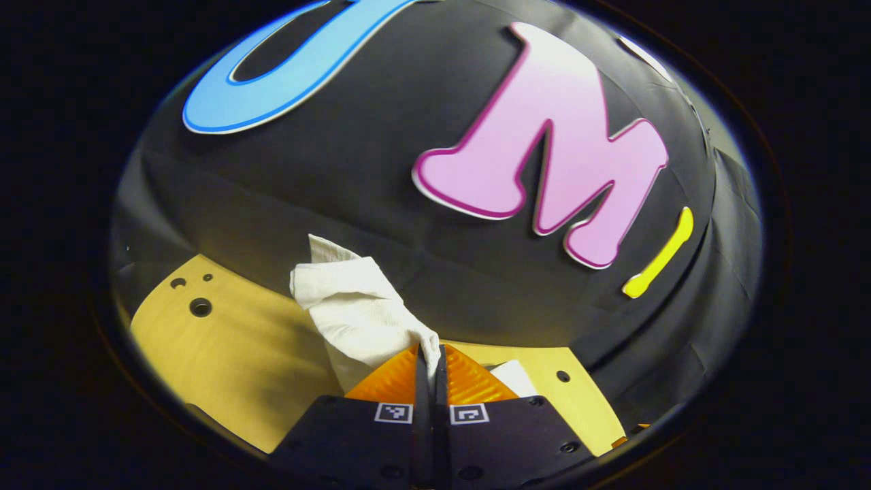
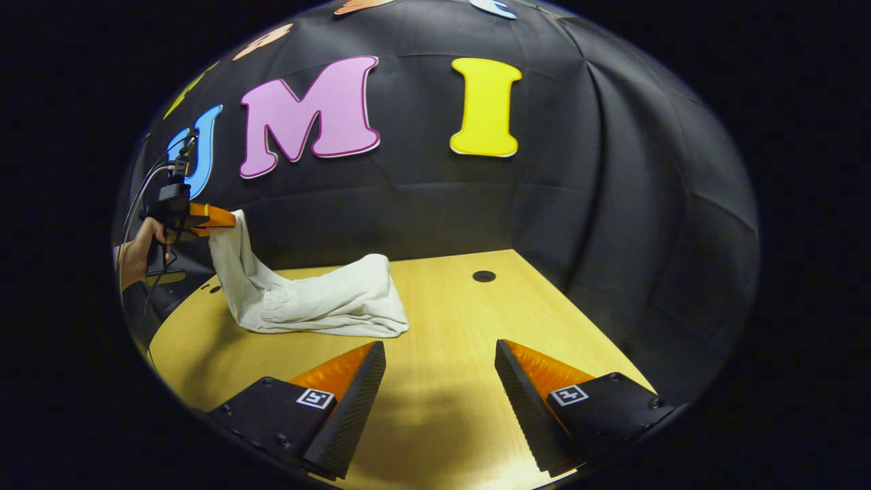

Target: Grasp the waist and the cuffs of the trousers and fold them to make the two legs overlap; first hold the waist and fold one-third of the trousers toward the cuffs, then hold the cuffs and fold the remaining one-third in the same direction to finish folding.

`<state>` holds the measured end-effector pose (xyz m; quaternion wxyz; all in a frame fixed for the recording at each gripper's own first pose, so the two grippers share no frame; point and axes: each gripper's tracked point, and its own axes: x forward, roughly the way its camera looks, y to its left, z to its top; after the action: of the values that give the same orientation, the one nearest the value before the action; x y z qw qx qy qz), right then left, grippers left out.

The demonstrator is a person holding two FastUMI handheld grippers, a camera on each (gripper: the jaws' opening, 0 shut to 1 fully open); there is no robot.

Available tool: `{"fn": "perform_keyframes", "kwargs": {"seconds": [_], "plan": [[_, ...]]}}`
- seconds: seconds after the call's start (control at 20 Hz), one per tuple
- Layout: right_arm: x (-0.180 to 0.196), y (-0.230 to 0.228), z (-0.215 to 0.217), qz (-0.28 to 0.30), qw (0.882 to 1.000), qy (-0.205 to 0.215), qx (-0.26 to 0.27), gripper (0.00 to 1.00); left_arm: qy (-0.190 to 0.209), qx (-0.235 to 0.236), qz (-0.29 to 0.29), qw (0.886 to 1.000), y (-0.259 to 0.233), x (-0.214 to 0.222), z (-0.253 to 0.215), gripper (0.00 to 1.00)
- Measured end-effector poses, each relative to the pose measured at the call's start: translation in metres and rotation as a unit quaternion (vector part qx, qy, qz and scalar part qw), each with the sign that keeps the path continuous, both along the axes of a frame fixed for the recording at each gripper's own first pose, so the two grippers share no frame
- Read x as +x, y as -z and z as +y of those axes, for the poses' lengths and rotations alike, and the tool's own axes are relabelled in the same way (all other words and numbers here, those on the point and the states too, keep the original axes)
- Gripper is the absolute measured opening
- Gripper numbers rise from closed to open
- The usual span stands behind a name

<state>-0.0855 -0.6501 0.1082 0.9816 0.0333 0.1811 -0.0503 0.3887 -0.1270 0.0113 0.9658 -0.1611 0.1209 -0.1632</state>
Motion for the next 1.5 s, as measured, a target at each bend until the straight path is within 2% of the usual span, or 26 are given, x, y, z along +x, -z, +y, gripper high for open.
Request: {"fn": "perform_keyframes", "kwargs": {"seconds": [0.25, 0.55, 0.6, 0.65, 0.8, 1.05, 1.25, 1.3, 1.4, 1.5], "plan": [[-0.028, -0.01, -0.035, 0.008, 0.999, 0.034, -0.002, 0.99, 0.047, -0.005, -0.004, 0.999, -0.006, -0.005, -0.078, 0.06], [-0.057, -0.033, -0.068, 0.005, 0.998, 0.066, -0.013, 0.99, 0.084, -0.009, 0.011, 0.996, 0.011, -0.001, -0.147, 0.06], [-0.063, -0.034, -0.073, 0.007, 0.997, 0.074, -0.012, 0.99, 0.085, -0.013, 0.016, 0.996, 0.017, 0.001, -0.156, 0.1], [-0.068, -0.036, -0.078, 0.004, 0.996, 0.083, -0.008, 0.99, 0.087, -0.02, 0.021, 0.996, 0.022, 0.001, -0.165, 0.05], [-0.079, -0.035, -0.086, 0.013, 0.994, 0.105, -0.009, 0.99, 0.085, -0.038, 0.034, 0.995, 0.039, 0.007, -0.18, 0.06], [-0.101, -0.021, -0.097, 0.031, 0.993, 0.115, -0.015, 0.99, 0.084, -0.017, 0.054, 0.995, 0.073, 0.012, -0.2, 0.06], [-0.103, -0.027, -0.092, 0.024, 0.993, 0.112, -0.014, 0.99, 0.091, -0.006, 0.075, 0.993, 0.091, 0.006, -0.217, 0.15], [-0.103, -0.029, -0.09, 0.022, 0.994, 0.108, -0.015, 0.99, 0.095, -0.009, 0.078, 0.992, 0.091, 0.003, -0.22, 0.1], [-0.103, -0.033, -0.086, 0.018, 0.994, 0.102, -0.019, 0.99, 0.098, -0.012, 0.071, 0.993, 0.086, -0.006, -0.22, 0.37], [-0.102, -0.041, -0.082, 0.01, 0.995, 0.098, -0.017, 0.99, 0.096, 0.008, 0.063, 0.993, 0.082, -0.016, -0.213, 0.57]]}}
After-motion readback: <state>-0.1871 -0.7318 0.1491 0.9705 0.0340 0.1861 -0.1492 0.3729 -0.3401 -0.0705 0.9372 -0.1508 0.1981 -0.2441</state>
